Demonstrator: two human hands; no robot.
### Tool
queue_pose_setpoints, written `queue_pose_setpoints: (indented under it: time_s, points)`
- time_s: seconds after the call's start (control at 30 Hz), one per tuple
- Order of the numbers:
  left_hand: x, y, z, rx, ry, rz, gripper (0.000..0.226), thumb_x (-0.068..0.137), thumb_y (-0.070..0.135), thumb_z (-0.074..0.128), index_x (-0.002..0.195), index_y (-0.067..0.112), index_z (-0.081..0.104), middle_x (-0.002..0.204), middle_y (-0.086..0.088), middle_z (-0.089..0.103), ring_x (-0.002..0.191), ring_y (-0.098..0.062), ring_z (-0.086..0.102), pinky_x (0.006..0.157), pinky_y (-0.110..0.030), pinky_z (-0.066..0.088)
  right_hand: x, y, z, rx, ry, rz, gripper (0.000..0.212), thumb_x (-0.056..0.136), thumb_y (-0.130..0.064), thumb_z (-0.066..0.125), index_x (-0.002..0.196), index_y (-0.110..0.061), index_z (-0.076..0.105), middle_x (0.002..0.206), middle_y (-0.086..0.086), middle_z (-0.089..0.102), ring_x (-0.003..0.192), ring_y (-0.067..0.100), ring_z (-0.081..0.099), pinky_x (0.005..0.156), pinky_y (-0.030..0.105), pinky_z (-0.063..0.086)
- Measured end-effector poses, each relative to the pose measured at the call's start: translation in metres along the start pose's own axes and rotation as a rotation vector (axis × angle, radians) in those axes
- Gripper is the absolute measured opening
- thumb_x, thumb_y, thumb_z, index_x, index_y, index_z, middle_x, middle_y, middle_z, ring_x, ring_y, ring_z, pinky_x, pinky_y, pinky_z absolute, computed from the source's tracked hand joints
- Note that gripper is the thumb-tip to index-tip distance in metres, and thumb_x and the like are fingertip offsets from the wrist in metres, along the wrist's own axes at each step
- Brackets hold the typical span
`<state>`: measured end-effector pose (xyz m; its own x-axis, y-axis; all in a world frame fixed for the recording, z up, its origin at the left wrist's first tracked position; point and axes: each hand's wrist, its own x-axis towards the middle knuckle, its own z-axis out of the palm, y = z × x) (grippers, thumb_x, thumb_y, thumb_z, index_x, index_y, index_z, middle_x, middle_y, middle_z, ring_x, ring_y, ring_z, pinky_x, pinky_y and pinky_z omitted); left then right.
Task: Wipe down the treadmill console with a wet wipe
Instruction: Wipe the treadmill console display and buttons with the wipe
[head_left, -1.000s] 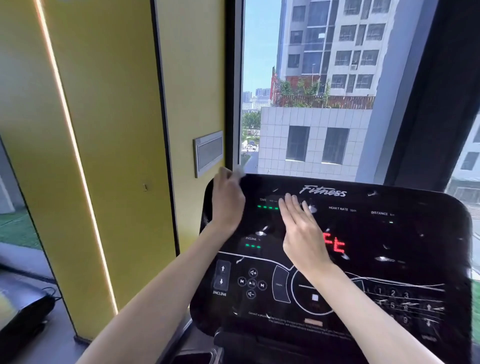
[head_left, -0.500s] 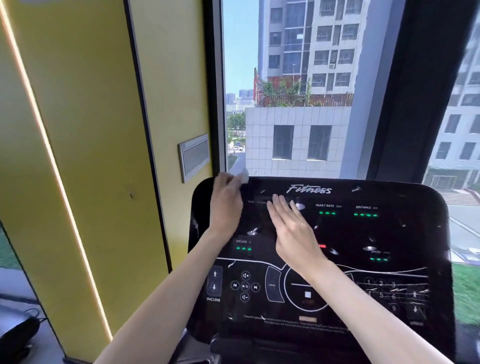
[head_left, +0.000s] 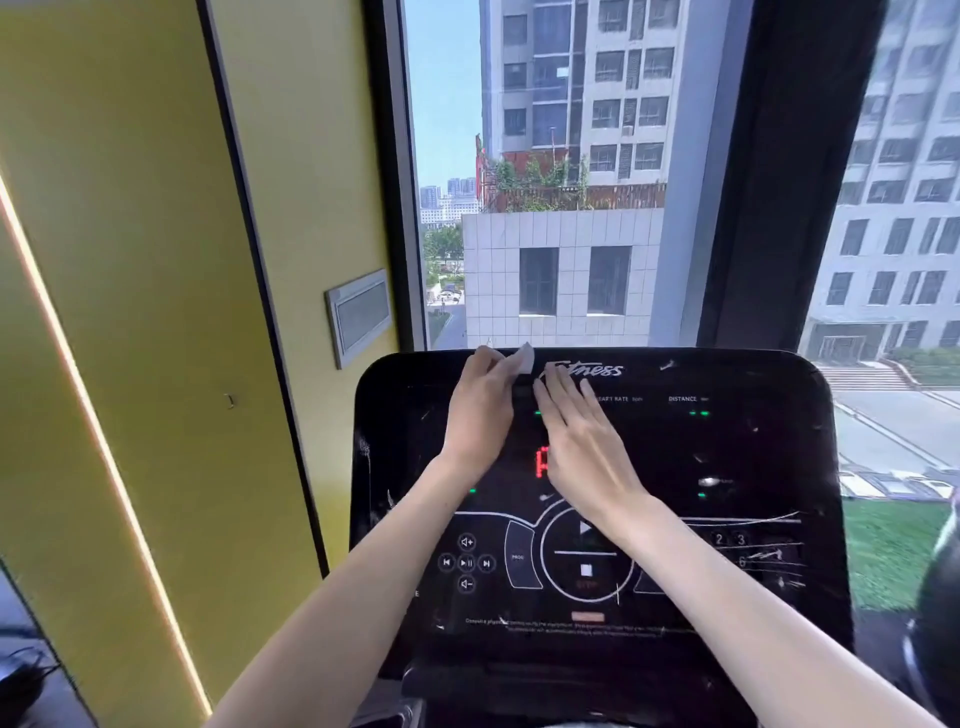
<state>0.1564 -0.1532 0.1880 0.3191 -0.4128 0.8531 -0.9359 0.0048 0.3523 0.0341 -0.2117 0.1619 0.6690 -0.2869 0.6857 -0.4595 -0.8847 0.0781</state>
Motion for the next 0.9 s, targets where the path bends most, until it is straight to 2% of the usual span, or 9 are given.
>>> queue_pose_setpoints:
  time_s: [0.17, 0.3, 0.33, 0.47, 0.6, 0.67, 0.77, 0.83, 0.9]
  points:
    - [0.009, -0.012, -0.001, -0.048, 0.243, -0.346, 0.018, 0.095, 0.010, 0.051, 0.098, -0.001, 0.064, 0.093, -0.007, 0.052, 0.078, -0.017, 0.051, 0.075, -0.035, 0.050, -0.004, 0.006, 0.007, -0.020, -0.017, 0.024, 0.077, 0.064, 0.014, 0.055, 0.138, 0.008, 0.034, 0.147, 0.024, 0.029, 0.139, 0.032, 0.023, 0.114, 0.042, 0.014]
    - [0.003, -0.007, 0.002, 0.034, 0.015, 0.065, 0.016, 0.089, 0.001, 0.057, 0.102, 0.000, 0.066, 0.087, -0.007, 0.055, 0.076, -0.016, 0.053, 0.067, -0.023, 0.045, -0.003, 0.004, 0.010, 0.016, 0.004, 0.047, 0.076, 0.064, 0.015, 0.053, 0.137, 0.009, 0.034, 0.147, 0.025, 0.029, 0.140, 0.033, 0.021, 0.115, 0.042, 0.010]
    - [0.006, -0.012, -0.002, 0.012, 0.012, 0.053, 0.017, 0.090, 0.002, 0.056, 0.103, 0.000, 0.066, 0.088, -0.005, 0.054, 0.077, -0.016, 0.053, 0.068, -0.019, 0.042, -0.003, 0.004, 0.010, 0.021, 0.014, 0.048, 0.074, 0.065, 0.015, 0.053, 0.137, 0.009, 0.036, 0.146, 0.025, 0.030, 0.140, 0.033, 0.023, 0.115, 0.042, 0.012]
    - [0.016, -0.022, -0.009, 0.001, 0.288, -0.365, 0.016, 0.094, 0.007, 0.049, 0.099, -0.001, 0.063, 0.095, -0.007, 0.052, 0.081, -0.019, 0.053, 0.070, -0.025, 0.046, -0.004, 0.004, 0.013, 0.078, 0.030, 0.040, 0.072, 0.066, 0.013, 0.053, 0.136, 0.009, 0.036, 0.146, 0.025, 0.031, 0.139, 0.034, 0.024, 0.115, 0.044, 0.016]
    - [0.008, -0.006, 0.009, 0.050, 0.004, 0.125, 0.021, 0.088, -0.003, 0.057, 0.107, 0.000, 0.065, 0.085, -0.009, 0.053, 0.075, -0.018, 0.051, 0.068, -0.024, 0.046, -0.004, 0.008, 0.011, 0.111, 0.034, 0.031, 0.071, 0.067, 0.012, 0.053, 0.136, 0.008, 0.037, 0.146, 0.024, 0.032, 0.140, 0.032, 0.023, 0.115, 0.042, 0.013]
    - [0.014, -0.010, 0.009, -0.001, 0.036, 0.060, 0.020, 0.090, 0.000, 0.056, 0.107, 0.000, 0.065, 0.085, -0.006, 0.051, 0.076, -0.016, 0.050, 0.071, -0.025, 0.046, -0.004, 0.013, 0.010, 0.111, 0.030, 0.010, 0.073, 0.067, 0.014, 0.052, 0.138, 0.006, 0.035, 0.148, 0.021, 0.030, 0.141, 0.029, 0.020, 0.116, 0.042, 0.013]
    - [0.017, -0.011, 0.010, -0.094, 0.320, -0.332, 0.015, 0.093, 0.005, 0.052, 0.097, -0.002, 0.064, 0.090, -0.008, 0.050, 0.078, -0.016, 0.049, 0.074, -0.034, 0.049, -0.005, 0.016, 0.010, 0.130, 0.032, -0.006, 0.074, 0.068, 0.015, 0.050, 0.140, 0.004, 0.034, 0.150, 0.018, 0.027, 0.142, 0.026, 0.017, 0.116, 0.041, 0.012]
    - [0.014, 0.006, 0.015, -0.025, 0.246, -0.169, 0.014, 0.092, 0.006, 0.052, 0.097, -0.001, 0.064, 0.088, -0.010, 0.053, 0.076, -0.019, 0.050, 0.068, -0.033, 0.049, -0.005, 0.015, 0.010, 0.125, 0.026, -0.012, 0.074, 0.068, 0.014, 0.052, 0.139, 0.004, 0.035, 0.149, 0.019, 0.028, 0.142, 0.027, 0.018, 0.116, 0.041, 0.012]
    - [0.009, 0.018, 0.020, -0.043, 0.019, 0.047, 0.021, 0.093, 0.013, 0.050, 0.101, 0.000, 0.064, 0.085, -0.009, 0.053, 0.075, -0.017, 0.050, 0.068, -0.024, 0.045, -0.005, 0.016, 0.009, 0.101, 0.017, -0.019, 0.073, 0.068, 0.012, 0.052, 0.138, 0.004, 0.036, 0.148, 0.020, 0.031, 0.141, 0.027, 0.020, 0.116, 0.040, 0.012]
